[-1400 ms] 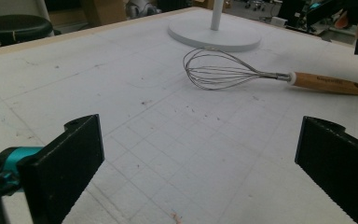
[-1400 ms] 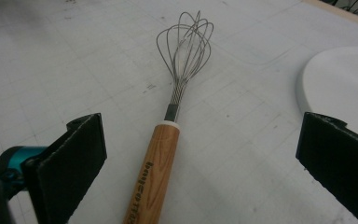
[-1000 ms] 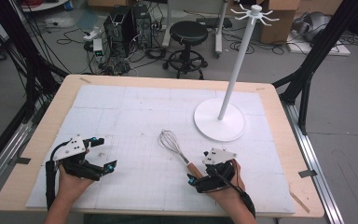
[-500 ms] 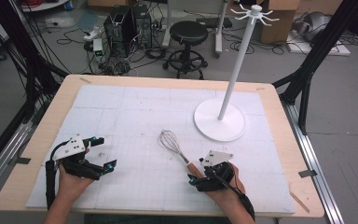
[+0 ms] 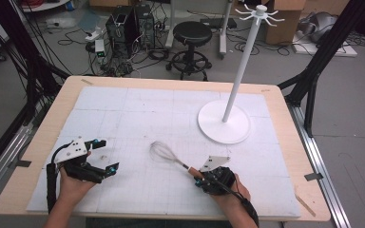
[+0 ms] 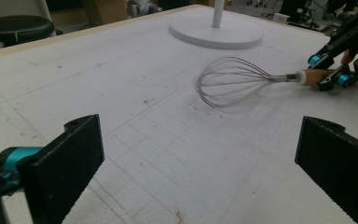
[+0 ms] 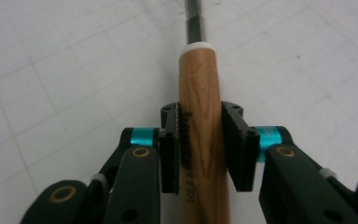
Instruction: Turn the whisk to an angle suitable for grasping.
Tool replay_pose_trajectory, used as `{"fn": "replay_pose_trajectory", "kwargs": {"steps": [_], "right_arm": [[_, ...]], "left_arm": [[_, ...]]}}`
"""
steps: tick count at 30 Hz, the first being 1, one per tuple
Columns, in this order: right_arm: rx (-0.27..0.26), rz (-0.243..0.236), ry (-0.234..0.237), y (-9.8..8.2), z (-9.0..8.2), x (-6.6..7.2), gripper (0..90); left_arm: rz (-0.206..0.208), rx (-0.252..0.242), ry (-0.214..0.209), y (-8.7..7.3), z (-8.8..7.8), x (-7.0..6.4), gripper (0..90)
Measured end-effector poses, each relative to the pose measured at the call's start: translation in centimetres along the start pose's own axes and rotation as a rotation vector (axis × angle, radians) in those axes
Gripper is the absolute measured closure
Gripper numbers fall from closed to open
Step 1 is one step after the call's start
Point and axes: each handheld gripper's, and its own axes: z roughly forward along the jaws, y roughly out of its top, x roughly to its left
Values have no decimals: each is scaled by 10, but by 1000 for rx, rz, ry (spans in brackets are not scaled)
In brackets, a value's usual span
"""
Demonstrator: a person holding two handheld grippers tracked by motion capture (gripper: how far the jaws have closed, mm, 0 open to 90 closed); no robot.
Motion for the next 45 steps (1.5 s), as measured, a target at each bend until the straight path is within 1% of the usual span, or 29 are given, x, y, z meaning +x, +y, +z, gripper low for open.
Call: {"fn": "replay_pose_trajectory", "kwargs": {"steps": [1, 4, 7, 8, 9, 10, 12, 15, 17, 18, 20, 21, 22, 24, 25, 26, 28, 29, 31, 33, 35, 36, 38, 39, 40, 41, 42, 43, 45], "right_arm": [[5, -13, -5, 1, 0, 1, 703], [9, -3, 19, 2, 0, -3, 704], [4, -3, 70, 1, 1, -8, 704], [-4, -12, 118, 3, 2, -11, 704], [-4, -12, 118, 3, 2, -11, 704], [-7, -18, 149, 5, 4, -11, 704], [-6, -42, 180, 12, 9, -10, 704], [-4, -61, 229, 24, 19, -8, 704], [-2, -100, 257, 36, 29, -3, 702], [-2, -100, 257, 36, 29, -3, 702], [11, -118, 245, 40, 34, -1, 684], [3, -117, 217, 39, 33, 0, 539], [7, -121, 195, 38, 31, -1, 534], [7, -124, 196, 35, 28, -1, 533], [0, -128, 168, 28, 19, -1, 517], [0, -128, 168, 28, 19, -1, 517], [-3, -119, 149, 17, 8, -3, 513], [-19, -100, 132, 6, -1, -5, 507], [-22, -88, 130, 2, -4, -6, 507], [-28, -92, 114, -3, -7, -4, 513], [-24, -99, 107, -1, -4, -1, 523], [-24, -99, 107, -1, -4, -1, 523], [-21, -91, 140, 7, 5, -3, 582], [-21, -91, 140, 7, 5, -3, 582], [6, -70, 162, 12, 12, -6, 620], [6, -70, 162, 12, 12, -6, 620], [-1, -67, 175, 13, 12, -8, 673], [3, -73, 183, 15, 13, -8, 679], [9, -106, 182, 18, 15, -8, 680]], "left_arm": [[0, 2, 1, 0, 0, 0, 17], [0, 1, 1, 0, 0, 0, 17], [-2, -1, 1, 0, -1, 0, 17], [-4, -3, 2, 0, -1, 0, 17], [-8, -5, 3, 0, -1, 1, 17], [-9, -8, 3, 0, -1, 1, 17], [-9, -10, 3, 1, -1, 1, 17], [-8, -11, 4, 1, -2, 1, 17], [-7, -11, 5, 1, -2, 2, 17], [-7, -11, 6, 1, -2, 2, 17], [-7, -9, 7, 1, -2, 2, 17], [-6, -8, 6, 1, -2, 2, 17], [-6, -8, 6, 1, -2, 2, 17], [-5, -6, 6, 1, -2, 2, 17], [-5, -6, 7, 1, -2, 2, 17], [-5, -6, 7, 1, -3, 2, 17], [-3, -5, 9, 1, -3, 2, 17], [-3, -2, 10, 1, -3, 2, 17], [-3, -3, 10, 1, -3, 2, 17], [-6, -4, 9, 1, -3, 1, 17], [-7, -4, 8, 1, -3, 1, 17], [-5, -4, 11, 1, -3, 1, 17], [-7, -6, 12, 1, -3, 1, 17], [-7, -8, 11, 1, -3, 2, 17], [-4, -7, 13, 1, -4, 2, 17], [-5, -7, 13, 1, -4, 2, 17], [-5, -6, 12, 1, -4, 3, 17], [-6, -7, 14, 1, -4, 3, 17], [-8, -8, 12, 1, -4, 3, 17]]}}
